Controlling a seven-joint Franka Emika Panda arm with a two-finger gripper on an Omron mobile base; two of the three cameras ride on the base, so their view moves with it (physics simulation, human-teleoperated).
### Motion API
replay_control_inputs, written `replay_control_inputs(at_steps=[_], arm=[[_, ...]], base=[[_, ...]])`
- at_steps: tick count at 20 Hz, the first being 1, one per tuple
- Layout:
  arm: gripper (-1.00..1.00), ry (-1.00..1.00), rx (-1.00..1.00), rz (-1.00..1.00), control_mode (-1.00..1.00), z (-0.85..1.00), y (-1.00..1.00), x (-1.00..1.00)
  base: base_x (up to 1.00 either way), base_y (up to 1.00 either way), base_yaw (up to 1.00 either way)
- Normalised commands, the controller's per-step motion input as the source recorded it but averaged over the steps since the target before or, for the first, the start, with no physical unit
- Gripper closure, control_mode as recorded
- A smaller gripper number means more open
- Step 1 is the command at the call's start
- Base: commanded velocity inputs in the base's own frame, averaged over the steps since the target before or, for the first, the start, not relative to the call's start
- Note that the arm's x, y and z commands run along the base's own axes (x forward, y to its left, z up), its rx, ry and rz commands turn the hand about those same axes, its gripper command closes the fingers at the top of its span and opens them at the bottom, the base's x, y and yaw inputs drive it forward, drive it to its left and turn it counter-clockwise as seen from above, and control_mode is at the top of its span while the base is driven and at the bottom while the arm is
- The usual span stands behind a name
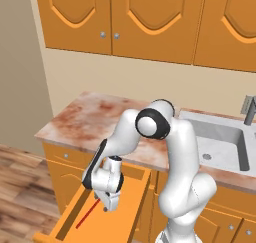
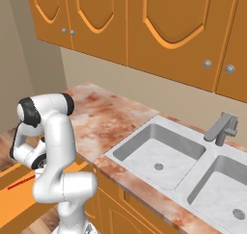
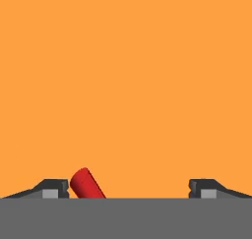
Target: Take a straw from the drawer in front and place it inside the glass cup on the dining counter.
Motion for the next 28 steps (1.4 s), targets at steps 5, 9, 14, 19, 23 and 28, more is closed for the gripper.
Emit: replay_control_inputs(at_steps=[5, 9, 14, 19, 23, 28], arm=[[1.0, 0.07, 0.0, -0.05, -1.0, -0.39, 0.0, -0.39], [1.0, 0.0, 0.0, -0.07, -1.0, -0.29, 0.0, -0.61], [1.0, 0.01, 0.0, -0.07, -1.0, -0.1, -0.08, -0.5], [1.0, 0.03, -0.01, -0.07, -1.0, -0.01, -0.18, -0.45], [1.0, 0.01, 0.0, -0.02, -1.0, 0.34, -0.22, -0.35], [1.0, -0.06, 0.0, 0.0, -1.0, 1.0, -0.18, 0.0]], base=[[0.0, 0.0, 0.0], [0.0, 0.0, 0.0], [0.0, 0.0, 0.0], [0.0, 0.0, 0.0], [0.0, 0.0, 0.0], [0.0, 0.0, 0.0]])
